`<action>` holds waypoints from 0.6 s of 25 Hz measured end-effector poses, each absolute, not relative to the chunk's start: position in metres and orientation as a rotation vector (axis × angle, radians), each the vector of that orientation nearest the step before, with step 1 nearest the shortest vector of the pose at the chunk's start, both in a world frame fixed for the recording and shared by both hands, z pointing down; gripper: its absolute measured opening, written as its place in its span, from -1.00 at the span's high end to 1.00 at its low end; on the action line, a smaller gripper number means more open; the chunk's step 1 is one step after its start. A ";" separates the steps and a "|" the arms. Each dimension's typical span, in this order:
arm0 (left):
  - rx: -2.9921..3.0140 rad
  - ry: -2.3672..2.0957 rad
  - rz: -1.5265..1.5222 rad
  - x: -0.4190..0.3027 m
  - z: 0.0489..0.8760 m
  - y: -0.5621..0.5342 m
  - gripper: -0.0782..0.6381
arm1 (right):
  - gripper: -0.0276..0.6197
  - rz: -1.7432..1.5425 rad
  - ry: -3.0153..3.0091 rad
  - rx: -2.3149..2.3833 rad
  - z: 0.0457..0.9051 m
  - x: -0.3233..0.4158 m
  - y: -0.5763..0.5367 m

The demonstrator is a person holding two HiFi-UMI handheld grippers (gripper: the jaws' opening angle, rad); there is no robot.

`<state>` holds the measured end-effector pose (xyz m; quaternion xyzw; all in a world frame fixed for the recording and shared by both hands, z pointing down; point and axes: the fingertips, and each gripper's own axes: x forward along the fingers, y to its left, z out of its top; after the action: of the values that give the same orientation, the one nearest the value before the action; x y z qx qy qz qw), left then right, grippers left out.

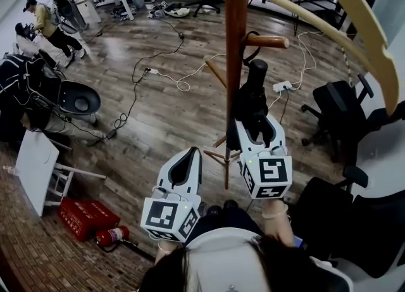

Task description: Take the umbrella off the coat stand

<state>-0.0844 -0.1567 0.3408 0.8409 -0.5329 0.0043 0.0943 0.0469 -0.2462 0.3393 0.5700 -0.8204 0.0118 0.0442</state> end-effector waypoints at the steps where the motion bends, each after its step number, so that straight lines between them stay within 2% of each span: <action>1: 2.499 -1.580 0.008 -0.085 0.339 -0.156 0.74 | 0.22 0.030 -2.511 1.747 0.336 0.047 -0.245; 15: 2.556 -1.549 -0.052 -0.080 0.322 -0.148 0.74 | 0.22 -0.036 -2.516 1.816 0.304 0.057 -0.229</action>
<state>-0.0802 -0.1481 0.3220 0.8526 -0.5167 -0.0172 0.0762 0.0566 -0.2286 0.3044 0.5852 -0.8106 -0.0115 0.0192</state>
